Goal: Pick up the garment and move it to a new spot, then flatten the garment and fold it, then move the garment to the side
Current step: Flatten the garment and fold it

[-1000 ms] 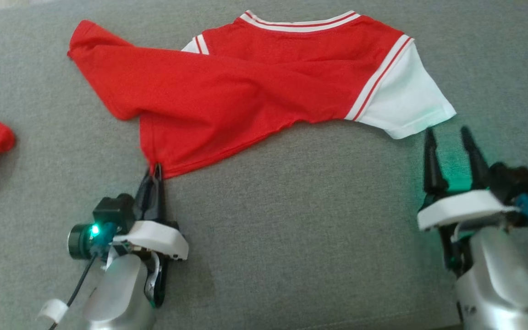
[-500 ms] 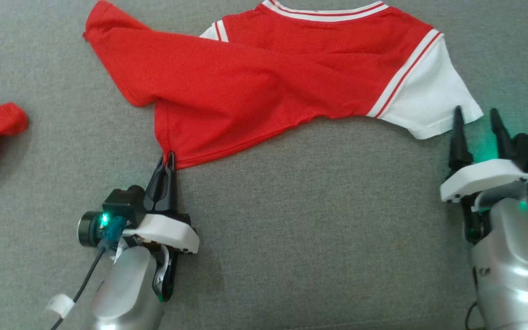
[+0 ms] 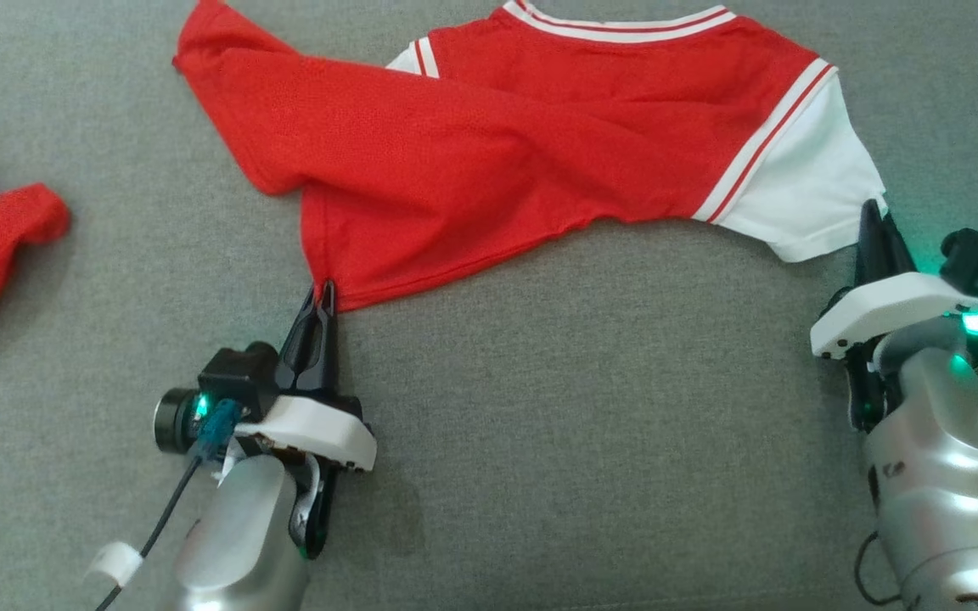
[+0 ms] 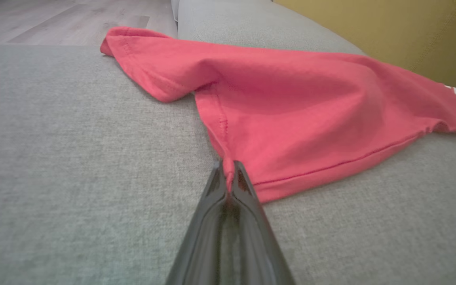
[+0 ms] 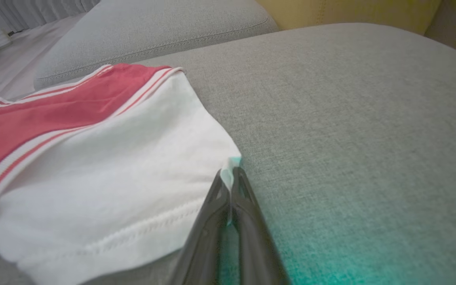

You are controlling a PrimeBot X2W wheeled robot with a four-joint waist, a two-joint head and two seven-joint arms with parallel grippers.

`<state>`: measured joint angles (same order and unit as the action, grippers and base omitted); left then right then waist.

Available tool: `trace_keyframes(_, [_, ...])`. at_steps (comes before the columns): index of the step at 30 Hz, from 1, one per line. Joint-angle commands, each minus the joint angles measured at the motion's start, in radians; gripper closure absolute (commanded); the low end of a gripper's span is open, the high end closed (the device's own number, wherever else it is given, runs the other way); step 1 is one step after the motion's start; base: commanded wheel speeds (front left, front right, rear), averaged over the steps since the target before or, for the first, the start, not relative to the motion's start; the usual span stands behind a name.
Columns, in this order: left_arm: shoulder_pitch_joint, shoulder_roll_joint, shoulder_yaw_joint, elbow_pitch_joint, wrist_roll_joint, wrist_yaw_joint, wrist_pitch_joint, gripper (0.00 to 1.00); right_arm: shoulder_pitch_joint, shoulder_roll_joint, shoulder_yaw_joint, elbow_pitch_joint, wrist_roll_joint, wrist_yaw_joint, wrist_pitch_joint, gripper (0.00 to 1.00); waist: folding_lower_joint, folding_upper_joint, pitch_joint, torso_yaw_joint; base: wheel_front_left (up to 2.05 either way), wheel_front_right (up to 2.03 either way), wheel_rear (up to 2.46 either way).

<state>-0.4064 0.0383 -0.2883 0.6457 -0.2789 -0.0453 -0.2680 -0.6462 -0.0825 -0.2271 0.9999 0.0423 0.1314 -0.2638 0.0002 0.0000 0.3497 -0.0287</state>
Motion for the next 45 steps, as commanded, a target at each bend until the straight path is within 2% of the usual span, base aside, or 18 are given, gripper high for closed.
trace_keyframes(1, [0.026,0.012,0.041,0.005,0.007,-0.004,0.006,1.0,0.017,0.007,0.03,-0.006,0.02,-0.001,0.002,1.0,-0.0002,0.0,-0.016,0.001,0.0,0.0,0.0])
trace_keyframes(3, [0.033,0.012,0.055,-0.019,0.015,-0.006,0.006,1.0,0.021,0.007,0.039,-0.055,0.06,-0.001,0.002,1.0,-0.0002,0.0,-0.038,0.003,0.0,0.0,0.0])
trace_keyframes(6, [0.031,0.016,0.079,-0.059,0.055,-0.012,0.006,1.0,0.029,0.009,0.077,-0.194,0.139,-0.001,0.002,1.0,-0.0002,0.0,-0.075,0.002,0.0,0.0,0.0])
trace_keyframes(10, [-0.006,0.046,0.131,-0.145,0.09,-0.025,0.006,1.0,0.039,-0.002,0.151,-0.373,0.278,-0.001,0.002,1.0,-0.0002,0.0,-0.143,0.005,0.0,0.0,0.0])
trace_keyframes(12, [-0.034,0.069,0.154,-0.201,0.108,-0.034,0.006,1.0,0.039,-0.016,0.182,-0.442,0.354,-0.001,0.002,1.0,-0.0002,0.0,-0.183,0.009,0.0,0.0,0.0])
trace_keyframes(13, [-0.034,0.069,0.154,-0.201,0.108,-0.034,0.006,1.0,0.039,-0.016,0.182,-0.442,0.354,-0.001,0.002,1.0,-0.0002,0.0,-0.183,0.009,0.0,0.0,0.0])
trace_keyframes(19, [-0.149,0.176,0.193,-0.347,0.154,-0.061,0.006,1.0,-0.003,-0.064,0.246,-0.594,0.564,-0.001,0.002,1.0,-0.0002,0.0,-0.305,0.01,0.0,0.0,0.0])
trace_keyframes(24, [-0.268,0.27,0.177,-0.441,0.182,-0.073,0.037,1.0,-0.088,-0.103,0.243,-0.684,0.681,-0.001,0.054,1.0,-0.0002,0.0,-0.373,0.011,0.0,0.0,0.0])
trace_keyframes(29, [-0.372,0.319,0.154,-0.511,0.16,-0.08,0.157,1.0,-0.192,-0.114,0.196,-0.748,0.685,-0.001,0.142,1.0,-0.0002,0.0,-0.373,0.014,0.0,0.0,0.0])
trace_keyframes(35, [-0.434,0.31,0.123,-0.502,0.11,-0.081,0.263,1.0,-0.298,-0.087,0.152,-0.729,0.577,-0.001,0.209,1.0,-0.0002,0.0,-0.284,0.008,0.0,0.0,0.0])
trace_keyframes(39, [-0.496,0.269,0.137,-0.434,0.099,-0.039,0.244,1.0,-0.393,-0.062,0.15,-0.668,0.509,-0.001,0.187,1.0,-0.0002,0.0,-0.179,-0.002,0.0,0.0,0.0])
trace_keyframes(45, [-0.692,0.219,0.114,-0.281,0.146,0.01,0.145,1.0,-0.61,-0.056,0.136,-0.529,0.433,-0.001,0.068,1.0,-0.0002,0.0,-0.048,-0.005,0.0,0.0,0.0])
